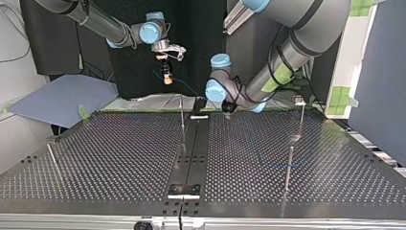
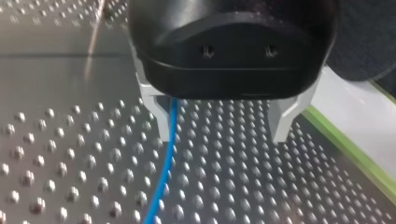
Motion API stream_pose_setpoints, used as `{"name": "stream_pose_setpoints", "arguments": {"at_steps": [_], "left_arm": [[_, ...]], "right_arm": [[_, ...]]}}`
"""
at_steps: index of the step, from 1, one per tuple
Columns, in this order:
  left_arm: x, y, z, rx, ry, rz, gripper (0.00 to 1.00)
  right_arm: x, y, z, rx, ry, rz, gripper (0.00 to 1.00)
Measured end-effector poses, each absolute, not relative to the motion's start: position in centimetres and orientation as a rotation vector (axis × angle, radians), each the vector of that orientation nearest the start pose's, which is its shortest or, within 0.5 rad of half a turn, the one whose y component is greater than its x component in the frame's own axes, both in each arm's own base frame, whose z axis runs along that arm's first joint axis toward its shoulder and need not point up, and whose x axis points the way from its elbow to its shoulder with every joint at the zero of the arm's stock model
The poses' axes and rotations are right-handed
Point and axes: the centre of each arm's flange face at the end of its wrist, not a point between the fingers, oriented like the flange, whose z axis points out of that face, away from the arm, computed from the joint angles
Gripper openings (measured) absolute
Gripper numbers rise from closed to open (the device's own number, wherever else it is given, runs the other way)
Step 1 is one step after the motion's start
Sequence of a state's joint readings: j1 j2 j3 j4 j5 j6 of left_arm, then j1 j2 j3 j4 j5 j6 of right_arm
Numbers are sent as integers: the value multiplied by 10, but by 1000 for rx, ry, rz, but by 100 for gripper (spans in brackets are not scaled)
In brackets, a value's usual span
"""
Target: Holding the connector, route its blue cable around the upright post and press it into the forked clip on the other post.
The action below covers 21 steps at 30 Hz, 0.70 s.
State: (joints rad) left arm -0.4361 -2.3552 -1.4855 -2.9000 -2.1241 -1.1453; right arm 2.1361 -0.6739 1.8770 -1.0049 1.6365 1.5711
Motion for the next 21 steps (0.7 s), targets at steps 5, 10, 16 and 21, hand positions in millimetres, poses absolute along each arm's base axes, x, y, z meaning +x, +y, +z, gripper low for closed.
{"name": "stream_pose_setpoints", "arguments": {"at_steps": [5, 10, 16, 21], "left_arm": [[533, -356, 82, 521, 1924, 470, 100], [528, -366, 74, 538, 1927, 407, 100], [520, -375, 43, 558, 1951, 369, 100], [520, -384, 37, 548, 1934, 310, 100]], "right_arm": [[402, -397, -56, 1750, -1024, 1421, 0], [402, -397, -56, 1752, -1024, 1420, 0], [402, -396, -56, 1755, -1024, 1418, 0], [402, -396, -56, 1756, -1024, 1419, 0]]}}
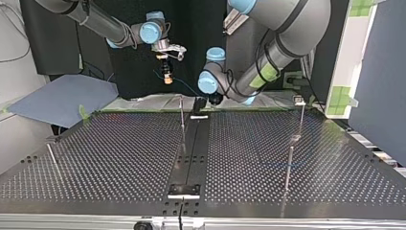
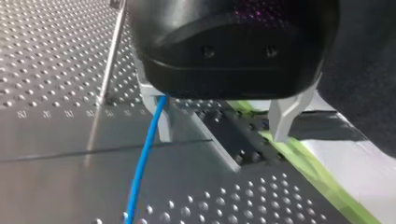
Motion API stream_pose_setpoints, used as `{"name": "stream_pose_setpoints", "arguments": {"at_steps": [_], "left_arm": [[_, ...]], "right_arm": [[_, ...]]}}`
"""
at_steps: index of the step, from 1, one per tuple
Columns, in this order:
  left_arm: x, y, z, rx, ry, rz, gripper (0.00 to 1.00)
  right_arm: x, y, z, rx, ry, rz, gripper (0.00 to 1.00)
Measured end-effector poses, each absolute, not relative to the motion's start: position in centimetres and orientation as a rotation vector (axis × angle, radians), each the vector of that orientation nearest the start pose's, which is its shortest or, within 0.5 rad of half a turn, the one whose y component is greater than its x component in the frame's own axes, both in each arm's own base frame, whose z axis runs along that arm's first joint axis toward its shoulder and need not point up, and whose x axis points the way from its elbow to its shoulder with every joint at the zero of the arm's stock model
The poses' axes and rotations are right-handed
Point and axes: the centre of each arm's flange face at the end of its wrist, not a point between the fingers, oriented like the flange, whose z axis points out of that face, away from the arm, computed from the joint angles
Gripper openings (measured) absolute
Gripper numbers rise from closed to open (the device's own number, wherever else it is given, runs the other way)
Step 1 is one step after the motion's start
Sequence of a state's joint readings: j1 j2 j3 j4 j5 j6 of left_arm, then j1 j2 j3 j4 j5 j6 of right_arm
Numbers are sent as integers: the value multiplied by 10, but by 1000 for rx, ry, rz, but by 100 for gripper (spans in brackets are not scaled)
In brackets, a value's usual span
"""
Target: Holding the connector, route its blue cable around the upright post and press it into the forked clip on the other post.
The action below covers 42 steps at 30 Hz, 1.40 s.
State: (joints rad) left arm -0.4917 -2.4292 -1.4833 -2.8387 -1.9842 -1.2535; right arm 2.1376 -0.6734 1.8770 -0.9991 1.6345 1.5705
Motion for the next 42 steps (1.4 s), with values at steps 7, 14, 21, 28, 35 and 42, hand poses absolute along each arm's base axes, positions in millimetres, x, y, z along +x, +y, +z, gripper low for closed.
{"name": "stream_pose_setpoints", "arguments": {"at_steps": [7, 14, 21, 28, 35, 42], "left_arm": [[515, -397, 36, 542, 1922, 235, 100], [511, -405, 36, 531, 1927, 172, 100], [501, -413, 33, 542, 1941, 132, 100], [489, -419, 26, 546, 1953, 61, 100], [482, -432, 25, 516, 1947, -38, 100], [477, -436, 22, 450, 1938, -88, 100]], "right_arm": [[403, -396, -56, 1760, -1019, 1423, 0], [403, -396, -56, 1762, -1019, 1426, 0], [403, -395, -57, 1765, -1018, 1424, 0], [403, -395, -56, 1767, -1017, 1426, 0], [404, -395, -57, 1773, -1014, 1426, 0], [405, -394, -56, 1782, -1003, 1432, 0]]}}
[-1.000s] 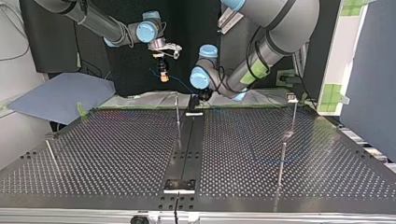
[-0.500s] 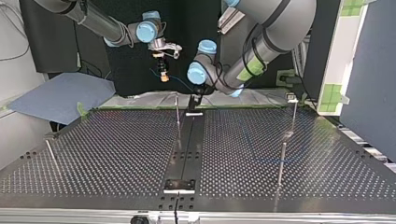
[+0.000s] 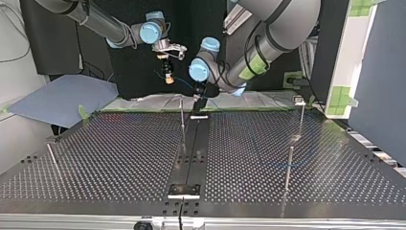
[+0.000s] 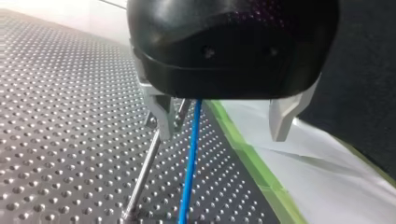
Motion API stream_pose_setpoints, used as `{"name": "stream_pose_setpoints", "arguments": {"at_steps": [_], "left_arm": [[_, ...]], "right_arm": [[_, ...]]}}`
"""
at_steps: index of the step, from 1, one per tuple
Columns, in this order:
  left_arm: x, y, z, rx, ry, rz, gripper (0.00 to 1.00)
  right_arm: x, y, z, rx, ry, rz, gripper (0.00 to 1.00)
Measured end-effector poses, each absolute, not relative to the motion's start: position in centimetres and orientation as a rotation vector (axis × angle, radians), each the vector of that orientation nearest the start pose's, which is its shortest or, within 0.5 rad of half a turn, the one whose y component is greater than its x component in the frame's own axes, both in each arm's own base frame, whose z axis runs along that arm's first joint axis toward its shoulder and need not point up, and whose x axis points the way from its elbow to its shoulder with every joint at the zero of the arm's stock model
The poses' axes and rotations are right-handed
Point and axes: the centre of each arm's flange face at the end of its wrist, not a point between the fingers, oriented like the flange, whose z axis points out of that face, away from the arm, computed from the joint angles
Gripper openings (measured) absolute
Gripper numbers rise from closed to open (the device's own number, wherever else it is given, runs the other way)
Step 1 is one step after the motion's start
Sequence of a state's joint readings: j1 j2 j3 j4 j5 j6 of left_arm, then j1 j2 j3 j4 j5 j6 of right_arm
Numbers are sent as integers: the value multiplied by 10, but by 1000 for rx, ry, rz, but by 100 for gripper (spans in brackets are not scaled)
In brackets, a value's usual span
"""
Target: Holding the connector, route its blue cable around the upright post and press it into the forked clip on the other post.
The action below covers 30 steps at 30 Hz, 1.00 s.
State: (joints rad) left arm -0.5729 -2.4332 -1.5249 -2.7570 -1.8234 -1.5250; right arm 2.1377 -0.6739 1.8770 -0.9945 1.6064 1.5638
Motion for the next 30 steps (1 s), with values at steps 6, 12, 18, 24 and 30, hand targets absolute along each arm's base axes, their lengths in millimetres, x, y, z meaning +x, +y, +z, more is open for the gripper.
{"name": "stream_pose_setpoints", "arguments": {"at_steps": [6, 12, 18, 24, 30], "left_arm": [[474, -433, 20, 420, 1937, -70, 100], [472, -434, 19, 408, 1930, -56, 100], [470, -437, 20, 409, 1921, -56, 100], [470, -438, 20, 409, 1916, -50, 55], [472, -439, 21, 408, 1897, -47, 0]], "right_arm": [[406, -393, -56, 1793, -989, 1446, 0], [408, -392, -56, 1810, -973, 1462, 0], [410, -392, -56, 1829, -954, 1485, 0], [410, -392, -56, 1837, -947, 1493, 0], [409, -393, -56, 1838, -949, 1491, 0]]}}
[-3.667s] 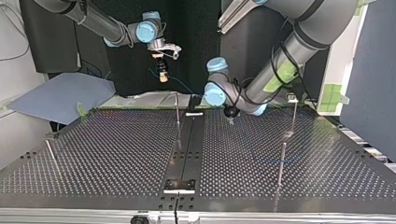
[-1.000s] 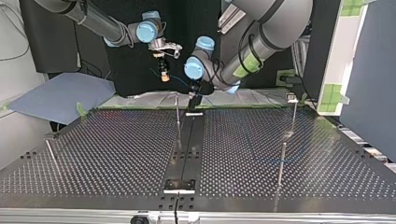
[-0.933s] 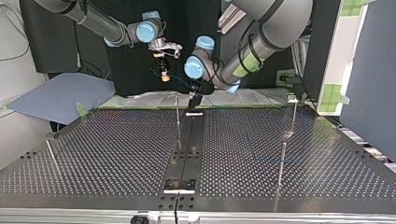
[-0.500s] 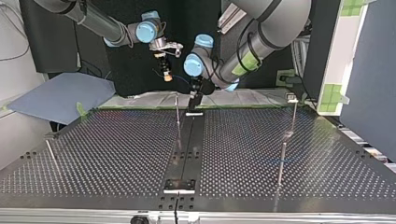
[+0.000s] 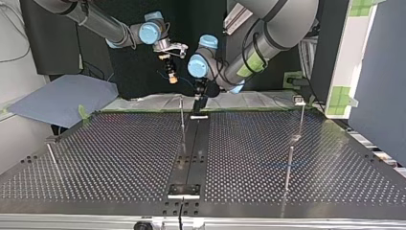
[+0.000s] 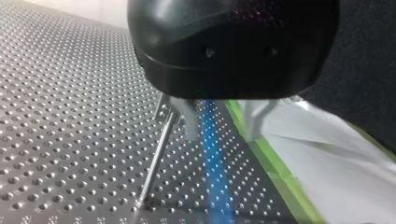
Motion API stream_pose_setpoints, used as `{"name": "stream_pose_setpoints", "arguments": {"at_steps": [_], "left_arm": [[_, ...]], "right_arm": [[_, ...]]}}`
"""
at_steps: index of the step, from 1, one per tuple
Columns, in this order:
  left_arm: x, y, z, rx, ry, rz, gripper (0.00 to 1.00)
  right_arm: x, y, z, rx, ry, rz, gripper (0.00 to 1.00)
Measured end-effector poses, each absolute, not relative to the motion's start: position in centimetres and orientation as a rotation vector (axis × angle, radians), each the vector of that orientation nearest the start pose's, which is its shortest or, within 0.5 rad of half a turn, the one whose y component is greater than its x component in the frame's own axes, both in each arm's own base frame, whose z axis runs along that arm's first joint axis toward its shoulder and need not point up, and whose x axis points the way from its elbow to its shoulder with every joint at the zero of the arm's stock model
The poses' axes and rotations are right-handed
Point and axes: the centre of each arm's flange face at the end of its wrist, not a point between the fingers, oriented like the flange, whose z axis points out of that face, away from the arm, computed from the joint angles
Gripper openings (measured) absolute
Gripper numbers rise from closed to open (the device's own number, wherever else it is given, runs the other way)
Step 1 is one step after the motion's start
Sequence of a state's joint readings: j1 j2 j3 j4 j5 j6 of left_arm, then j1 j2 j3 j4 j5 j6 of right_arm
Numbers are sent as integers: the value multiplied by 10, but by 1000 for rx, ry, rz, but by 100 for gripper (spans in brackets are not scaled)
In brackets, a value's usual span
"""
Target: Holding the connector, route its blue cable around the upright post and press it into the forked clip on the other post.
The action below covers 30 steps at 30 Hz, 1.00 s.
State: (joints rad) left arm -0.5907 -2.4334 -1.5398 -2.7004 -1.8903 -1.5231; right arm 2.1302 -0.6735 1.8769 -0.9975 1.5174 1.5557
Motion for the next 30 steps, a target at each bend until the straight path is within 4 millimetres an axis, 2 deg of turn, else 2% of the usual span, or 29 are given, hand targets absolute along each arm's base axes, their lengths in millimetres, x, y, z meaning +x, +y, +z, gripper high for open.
{"name": "stream_pose_setpoints", "arguments": {"at_steps": [21, 26, 30], "left_arm": [[476, -436, 23, 414, 1864, 33, 0], [475, -439, 23, 400, 1873, -22, 0], [475, -439, 23, 401, 1873, -23, 13]], "right_arm": [[408, -394, -56, 1833, -950, 1491, 0], [408, -393, -57, 1840, -949, 1487, 0], [411, -391, -56, 1846, -939, 1487, 0]]}}
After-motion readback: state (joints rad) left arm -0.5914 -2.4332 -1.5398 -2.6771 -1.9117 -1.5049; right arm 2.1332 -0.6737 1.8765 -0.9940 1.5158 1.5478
